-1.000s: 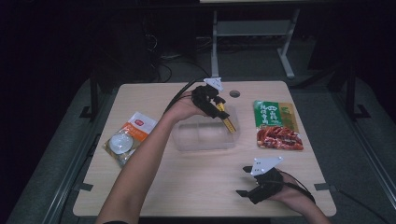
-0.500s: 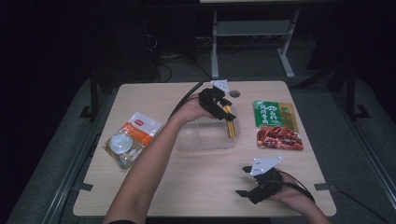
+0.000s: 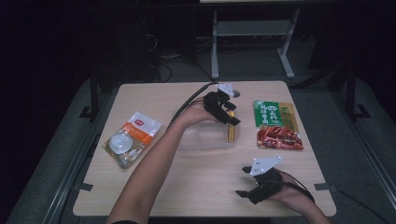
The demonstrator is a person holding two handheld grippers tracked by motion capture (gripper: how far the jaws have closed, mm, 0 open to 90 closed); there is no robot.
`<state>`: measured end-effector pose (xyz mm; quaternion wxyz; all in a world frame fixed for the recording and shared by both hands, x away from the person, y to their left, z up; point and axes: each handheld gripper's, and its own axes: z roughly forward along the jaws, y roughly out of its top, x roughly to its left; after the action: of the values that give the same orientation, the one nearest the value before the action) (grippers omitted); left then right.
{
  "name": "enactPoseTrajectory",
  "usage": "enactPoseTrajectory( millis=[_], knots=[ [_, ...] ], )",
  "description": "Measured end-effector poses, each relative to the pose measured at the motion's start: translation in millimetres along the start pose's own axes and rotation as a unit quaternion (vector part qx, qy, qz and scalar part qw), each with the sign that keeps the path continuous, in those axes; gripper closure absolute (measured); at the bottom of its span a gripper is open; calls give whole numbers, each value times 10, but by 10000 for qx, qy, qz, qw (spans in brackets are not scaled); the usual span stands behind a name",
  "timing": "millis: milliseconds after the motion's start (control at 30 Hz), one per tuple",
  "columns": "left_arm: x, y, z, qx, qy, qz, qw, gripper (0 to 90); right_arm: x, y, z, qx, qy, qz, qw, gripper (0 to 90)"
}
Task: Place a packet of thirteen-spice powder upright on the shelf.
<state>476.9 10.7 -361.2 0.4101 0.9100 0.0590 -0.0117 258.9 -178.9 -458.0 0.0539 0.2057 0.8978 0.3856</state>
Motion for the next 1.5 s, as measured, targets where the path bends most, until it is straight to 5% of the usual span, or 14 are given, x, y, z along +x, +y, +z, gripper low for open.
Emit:
enactPoseTrajectory(
  millis=[267, 467, 933, 1100, 1267, 1500],
  knots=[
    [-106, -15, -356, -152, 197, 46, 9997, 188, 2, 6, 5, -16, 9, 3, 10000, 151],
    [-230, -193, -612, -111, 299, -145, 9994, 167, -22, 7, 4, -33, -29, 60, 10000, 149],
    [-550, -576, -912, 7, 481, -337, 9983, 166, -47, 24, 2, -75, -68, 180, 9998, 147],
    [-655, -755, -998, 66, 689, -533, 9962, 167, -97, 54, 30, -88, -93, 205, 9997, 143],
    [-768, -988, -1105, -148, 802, -640, 9946, 167, -157, 132, 41, 20, -208, 466, 9987, 135],
    [-950, -1176, -1202, -214, 957, -667, 9929, 167, -145, 149, 3, 113, -292, 485, 9983, 120]
  ],
)
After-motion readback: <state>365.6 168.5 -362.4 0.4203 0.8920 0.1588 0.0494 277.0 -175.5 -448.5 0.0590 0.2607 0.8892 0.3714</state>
